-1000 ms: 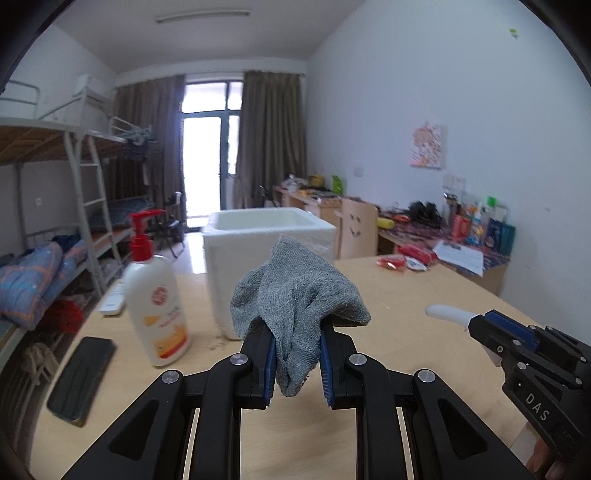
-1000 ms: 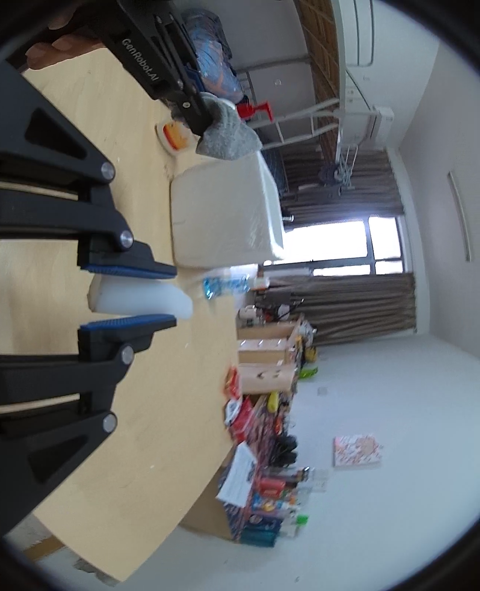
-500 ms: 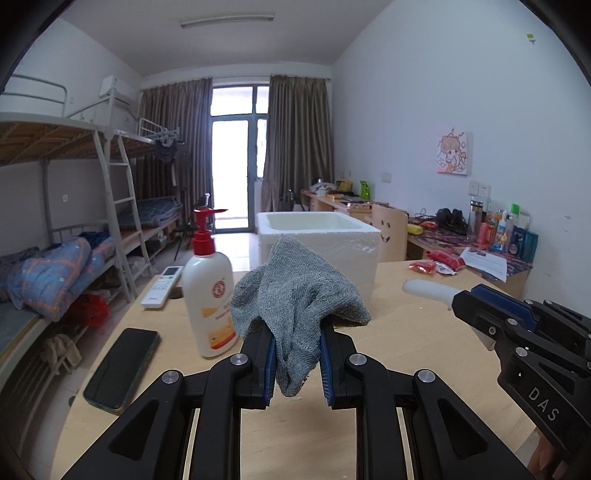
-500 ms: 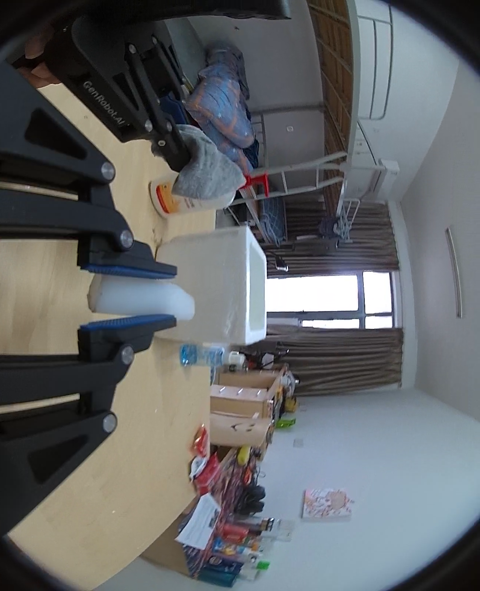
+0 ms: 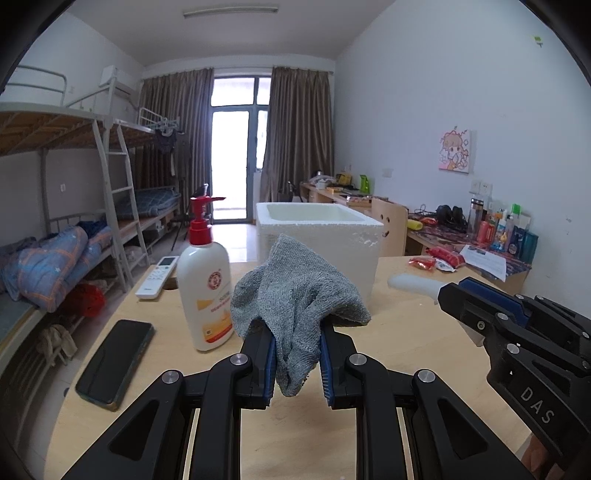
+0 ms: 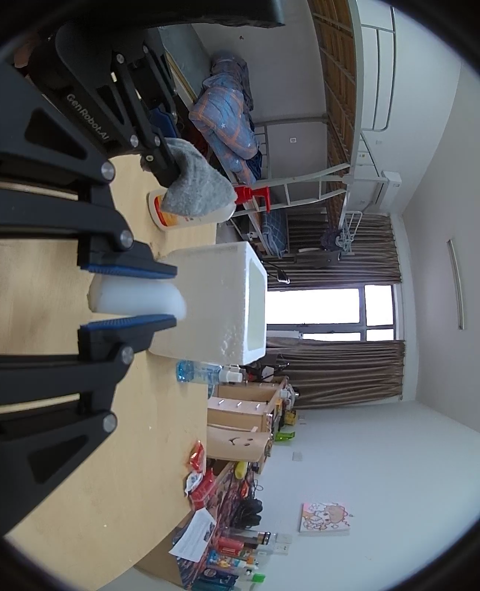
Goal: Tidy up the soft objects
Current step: 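Carry the sock with the left tool while the right tool carries the stick to the foam box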
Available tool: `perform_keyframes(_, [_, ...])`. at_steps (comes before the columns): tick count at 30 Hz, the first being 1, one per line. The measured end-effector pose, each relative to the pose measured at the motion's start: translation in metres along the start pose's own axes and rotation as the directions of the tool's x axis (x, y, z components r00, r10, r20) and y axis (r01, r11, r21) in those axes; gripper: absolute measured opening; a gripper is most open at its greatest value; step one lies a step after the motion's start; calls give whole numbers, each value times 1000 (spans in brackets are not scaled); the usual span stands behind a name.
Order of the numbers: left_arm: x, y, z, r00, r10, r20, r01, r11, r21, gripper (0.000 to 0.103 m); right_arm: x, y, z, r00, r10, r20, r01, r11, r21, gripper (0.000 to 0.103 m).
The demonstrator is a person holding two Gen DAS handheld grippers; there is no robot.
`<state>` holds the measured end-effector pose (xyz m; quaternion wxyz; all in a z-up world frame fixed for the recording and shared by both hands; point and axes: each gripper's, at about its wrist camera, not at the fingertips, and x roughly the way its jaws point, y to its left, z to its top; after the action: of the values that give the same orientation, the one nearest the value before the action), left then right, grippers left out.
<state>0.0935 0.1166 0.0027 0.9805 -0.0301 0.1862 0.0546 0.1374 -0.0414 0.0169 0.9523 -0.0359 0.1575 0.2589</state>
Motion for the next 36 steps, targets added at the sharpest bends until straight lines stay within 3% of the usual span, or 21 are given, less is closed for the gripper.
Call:
perform_keyframes(13, [20,-15,27,998,-56,-6,56,998,24,21,10,-17,13,1000,-20,-4,20,1000,14,23])
perform_keyframes(31, [42,-16,68,999,-32,21,31,999,30,21,30,-25,49,1000,-15,5,16,1000,-27,23])
perform_keyframes(36, [51,-14,77,1000,-23,6,23,999,24,21,40,-30,58,1000,29,-6,-29,999,-25,23])
